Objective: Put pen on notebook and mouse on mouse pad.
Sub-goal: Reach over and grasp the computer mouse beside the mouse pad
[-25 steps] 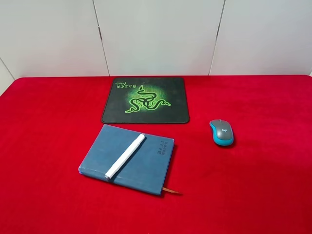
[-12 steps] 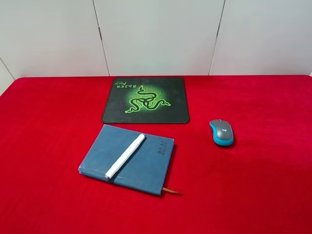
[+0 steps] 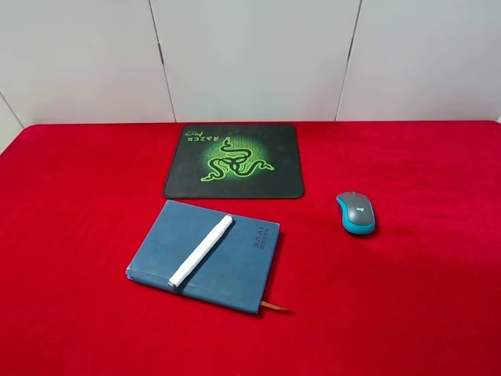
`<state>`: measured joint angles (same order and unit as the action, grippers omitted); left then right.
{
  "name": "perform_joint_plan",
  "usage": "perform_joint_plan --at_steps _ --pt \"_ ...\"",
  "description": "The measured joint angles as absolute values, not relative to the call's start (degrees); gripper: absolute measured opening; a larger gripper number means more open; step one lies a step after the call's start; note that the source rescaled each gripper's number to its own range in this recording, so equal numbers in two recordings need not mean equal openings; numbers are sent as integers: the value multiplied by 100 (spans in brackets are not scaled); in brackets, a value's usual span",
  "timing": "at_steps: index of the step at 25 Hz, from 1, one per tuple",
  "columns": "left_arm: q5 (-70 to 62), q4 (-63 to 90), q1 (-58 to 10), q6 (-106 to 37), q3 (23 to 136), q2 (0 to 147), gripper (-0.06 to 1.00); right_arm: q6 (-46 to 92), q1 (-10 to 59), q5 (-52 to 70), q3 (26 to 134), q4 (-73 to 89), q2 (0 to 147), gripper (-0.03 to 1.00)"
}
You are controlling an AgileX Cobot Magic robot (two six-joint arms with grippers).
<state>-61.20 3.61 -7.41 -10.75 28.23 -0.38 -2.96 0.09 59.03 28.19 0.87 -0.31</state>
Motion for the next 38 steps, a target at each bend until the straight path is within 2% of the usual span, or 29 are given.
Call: perform_joint_plan --at_steps 15,24,30,38 --pt "-6120 361 -741 -1075 2823 -38 97 -301 9 5913 2977 296 258 100" --pt "-6120 361 -741 -1075 2823 -38 97 289 73 5865 4286 399 3228 100" --pt "-6120 361 -741 -1075 2823 -38 97 405 807 5719 5007 173 5103 100" --pt "-6120 361 -741 -1075 2823 -38 97 -193 1634 5652 5721 -90 7487 100"
